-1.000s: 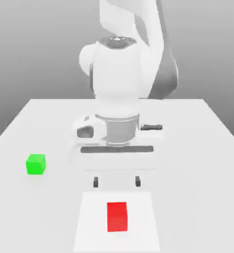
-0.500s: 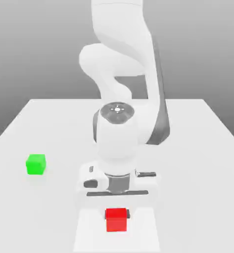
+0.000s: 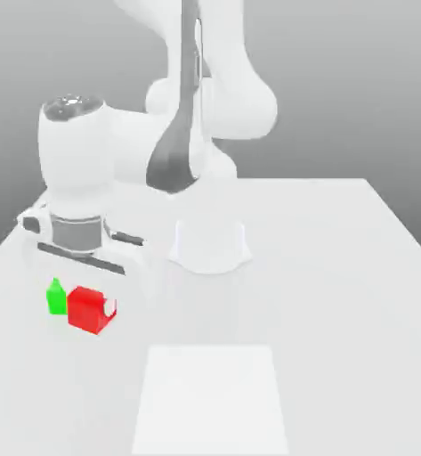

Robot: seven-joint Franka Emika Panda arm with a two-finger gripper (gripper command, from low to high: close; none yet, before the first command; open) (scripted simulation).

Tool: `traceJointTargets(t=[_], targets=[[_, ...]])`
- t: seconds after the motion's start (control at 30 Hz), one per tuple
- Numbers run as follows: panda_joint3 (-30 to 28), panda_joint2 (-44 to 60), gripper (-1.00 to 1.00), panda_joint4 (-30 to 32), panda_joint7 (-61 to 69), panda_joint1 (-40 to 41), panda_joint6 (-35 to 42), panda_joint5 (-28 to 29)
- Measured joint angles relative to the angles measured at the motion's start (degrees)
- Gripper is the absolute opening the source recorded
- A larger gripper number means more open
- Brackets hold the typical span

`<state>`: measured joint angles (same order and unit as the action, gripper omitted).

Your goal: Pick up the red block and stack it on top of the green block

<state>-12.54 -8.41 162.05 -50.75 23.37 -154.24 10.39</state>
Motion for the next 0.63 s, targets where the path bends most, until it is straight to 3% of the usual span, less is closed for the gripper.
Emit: traceJointTargets(t=[0.23, 0.37, 0.5, 0.53, 0.63], targets=[[-9.1, -7.6, -1.00, 6.6, -2.9, 14.0, 1.1, 3.1], [-11.3, -2.2, -1.00, 6.9, -0.7, 12.7, -4.5, -0.3], [-12.0, 5.4, -1.00, 6.8, 4.1, 10.1, -11.9, -7.4], [-11.6, 7.5, 1.00, 6.8, 6.0, 9.7, -13.7, -10.1], [-11.6, 7.5, 1.00, 6.8, 6.0, 9.0, -13.7, -10.1]])
